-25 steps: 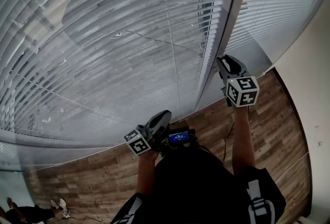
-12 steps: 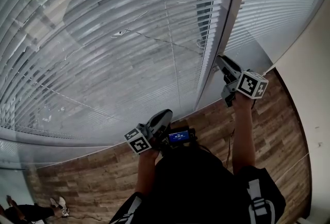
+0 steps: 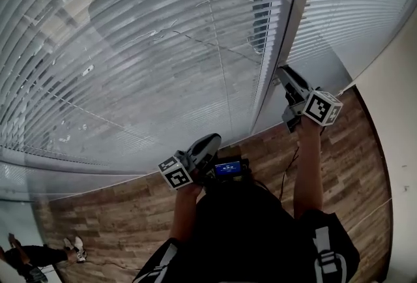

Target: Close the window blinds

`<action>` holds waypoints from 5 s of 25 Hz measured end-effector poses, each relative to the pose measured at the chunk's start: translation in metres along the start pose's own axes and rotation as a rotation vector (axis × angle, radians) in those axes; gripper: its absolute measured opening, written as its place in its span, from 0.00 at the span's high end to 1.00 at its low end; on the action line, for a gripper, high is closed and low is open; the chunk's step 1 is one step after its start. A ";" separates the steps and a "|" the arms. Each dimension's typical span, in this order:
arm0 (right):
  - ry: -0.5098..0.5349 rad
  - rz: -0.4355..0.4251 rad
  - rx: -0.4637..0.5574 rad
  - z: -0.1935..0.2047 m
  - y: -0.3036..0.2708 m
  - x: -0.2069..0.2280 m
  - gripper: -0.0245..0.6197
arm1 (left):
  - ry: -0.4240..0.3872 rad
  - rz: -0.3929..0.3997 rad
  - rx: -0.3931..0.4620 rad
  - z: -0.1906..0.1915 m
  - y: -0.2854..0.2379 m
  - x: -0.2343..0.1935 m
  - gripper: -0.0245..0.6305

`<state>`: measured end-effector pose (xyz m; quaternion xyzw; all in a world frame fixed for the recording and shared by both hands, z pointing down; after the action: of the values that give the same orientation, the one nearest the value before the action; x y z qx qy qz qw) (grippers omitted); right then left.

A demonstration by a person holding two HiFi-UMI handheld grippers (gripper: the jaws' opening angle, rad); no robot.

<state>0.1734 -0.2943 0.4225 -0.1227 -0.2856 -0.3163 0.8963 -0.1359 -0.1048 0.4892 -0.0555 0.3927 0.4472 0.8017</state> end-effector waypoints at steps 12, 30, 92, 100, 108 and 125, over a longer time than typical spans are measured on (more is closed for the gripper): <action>0.938 0.321 -0.007 -0.012 -0.007 -0.049 0.75 | -0.008 -0.042 -0.007 0.001 -0.012 0.010 0.94; 0.737 0.297 -0.056 -0.004 -0.013 -0.044 0.76 | -0.019 -0.057 0.008 0.012 -0.009 0.015 0.94; 0.444 0.062 0.014 0.017 0.016 -0.029 0.76 | 0.044 -0.179 0.014 0.033 0.008 0.024 0.94; 0.157 -0.069 -0.030 0.102 0.041 0.009 0.76 | 0.042 -0.225 0.016 0.062 0.046 0.014 0.94; 0.063 -0.070 -0.047 0.147 0.090 -0.013 0.76 | 0.012 -0.141 0.059 0.057 0.088 0.030 0.94; -0.024 0.137 0.009 0.189 0.260 -0.138 0.78 | 0.150 0.071 0.105 0.089 0.168 0.091 0.94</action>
<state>0.1692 0.0500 0.4830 -0.1419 -0.2887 -0.2514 0.9129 -0.1859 0.0955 0.5326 -0.0328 0.4762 0.4486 0.7556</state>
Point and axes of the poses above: the fingertips, and each gripper's own axes: y backward along the fingers, x to its right, z out of its underside, the point moved 9 cm from there along y, backward along the fingers, and after that the axes turned 6 degrees about z, right-handed, at the moved point
